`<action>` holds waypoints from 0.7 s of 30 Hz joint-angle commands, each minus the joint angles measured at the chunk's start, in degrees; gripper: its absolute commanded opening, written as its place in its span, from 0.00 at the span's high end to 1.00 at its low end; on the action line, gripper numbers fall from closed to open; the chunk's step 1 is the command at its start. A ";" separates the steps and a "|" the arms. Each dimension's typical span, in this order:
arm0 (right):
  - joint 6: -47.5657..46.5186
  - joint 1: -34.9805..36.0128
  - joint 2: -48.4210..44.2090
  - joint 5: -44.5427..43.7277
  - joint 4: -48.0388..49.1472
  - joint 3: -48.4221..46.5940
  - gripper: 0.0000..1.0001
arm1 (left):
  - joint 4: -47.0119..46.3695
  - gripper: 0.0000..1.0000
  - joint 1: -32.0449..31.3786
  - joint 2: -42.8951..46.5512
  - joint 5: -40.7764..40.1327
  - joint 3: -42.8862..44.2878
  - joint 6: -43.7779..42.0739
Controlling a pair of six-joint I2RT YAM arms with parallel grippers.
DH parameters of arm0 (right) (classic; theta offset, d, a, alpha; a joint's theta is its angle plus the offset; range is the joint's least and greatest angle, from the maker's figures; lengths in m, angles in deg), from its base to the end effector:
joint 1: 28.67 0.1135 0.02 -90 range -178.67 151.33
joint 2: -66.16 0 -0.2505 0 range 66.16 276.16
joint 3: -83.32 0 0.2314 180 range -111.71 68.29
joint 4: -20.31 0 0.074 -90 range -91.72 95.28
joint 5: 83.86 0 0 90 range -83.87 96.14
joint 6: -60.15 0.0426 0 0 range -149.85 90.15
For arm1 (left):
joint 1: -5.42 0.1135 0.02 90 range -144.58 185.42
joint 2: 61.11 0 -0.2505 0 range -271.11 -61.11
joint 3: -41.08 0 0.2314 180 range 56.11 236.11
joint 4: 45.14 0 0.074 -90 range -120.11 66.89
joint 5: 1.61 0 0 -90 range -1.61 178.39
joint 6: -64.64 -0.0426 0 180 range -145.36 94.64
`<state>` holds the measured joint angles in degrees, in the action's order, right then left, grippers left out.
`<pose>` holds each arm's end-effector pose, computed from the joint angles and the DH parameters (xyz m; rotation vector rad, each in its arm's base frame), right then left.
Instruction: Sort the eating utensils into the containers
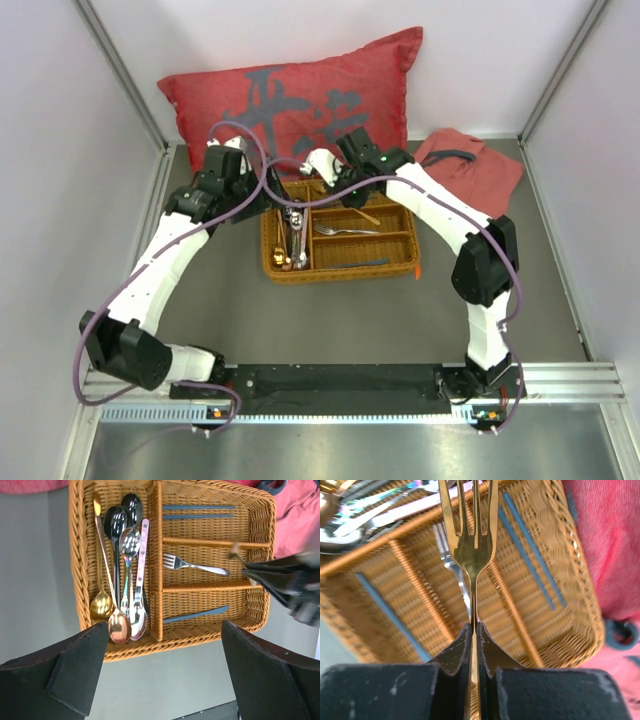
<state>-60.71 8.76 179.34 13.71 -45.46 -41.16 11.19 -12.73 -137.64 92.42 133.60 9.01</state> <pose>0.3246 0.2555 0.2945 -1.4598 2.0572 0.2129 0.2584 -0.0879 0.3454 -0.2919 2.3177 -0.5518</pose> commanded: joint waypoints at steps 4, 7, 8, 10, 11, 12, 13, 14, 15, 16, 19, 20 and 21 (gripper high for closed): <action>-7.47 -1.74 3.44 0.15 5.13 4.24 1.00 | -1.31 0.02 0.31 -3.62 1.77 5.47 -2.90; -7.56 -2.36 3.09 0.17 5.56 8.10 1.00 | -1.31 0.02 0.40 -4.06 1.51 5.91 -2.91; -7.30 -2.36 3.01 -0.71 6.52 9.24 1.00 | -1.31 0.02 0.40 -4.06 1.59 5.91 -2.91; -6.86 -2.45 2.83 -3.25 6.88 11.09 1.00 | -1.22 0.02 0.40 -3.98 1.59 5.91 -2.91; -5.29 -2.45 2.92 -4.40 7.32 11.36 1.00 | -1.22 0.02 0.40 -3.98 1.59 5.83 -2.91; -4.40 -2.36 2.92 -5.80 7.93 11.45 1.00 | -1.22 0.02 0.40 -3.98 1.59 5.65 -2.91; -3.44 -2.45 2.83 -7.38 8.29 11.45 0.98 | -1.22 0.02 0.49 -3.98 1.68 5.65 -2.91; -2.82 -2.54 2.83 -7.40 8.20 11.19 0.93 | -1.31 0.02 0.40 -3.98 1.77 5.74 -2.91; -2.72 -2.54 2.74 -7.40 7.85 10.66 0.80 | -1.31 0.02 0.49 -3.98 1.77 5.74 -2.91; -2.72 -2.54 2.48 -8.35 7.50 10.22 0.70 | -1.31 0.02 0.49 -3.89 2.03 5.74 -2.91; -2.55 -2.54 0.65 -9.15 7.93 9.52 0.56 | -0.87 0.02 0.49 -4.06 2.73 6.18 -2.91; -2.55 -2.62 -0.32 -9.59 9.07 10.39 0.46 | -0.87 0.02 0.49 -4.24 2.91 6.35 -2.82; -1.94 -2.54 -1.47 -10.29 11.26 10.83 0.34 | -0.78 0.02 0.40 -4.33 3.08 6.44 -2.82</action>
<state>-63.50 6.29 182.16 6.85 -38.75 -29.66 12.00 -12.23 -142.52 93.21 136.77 7.00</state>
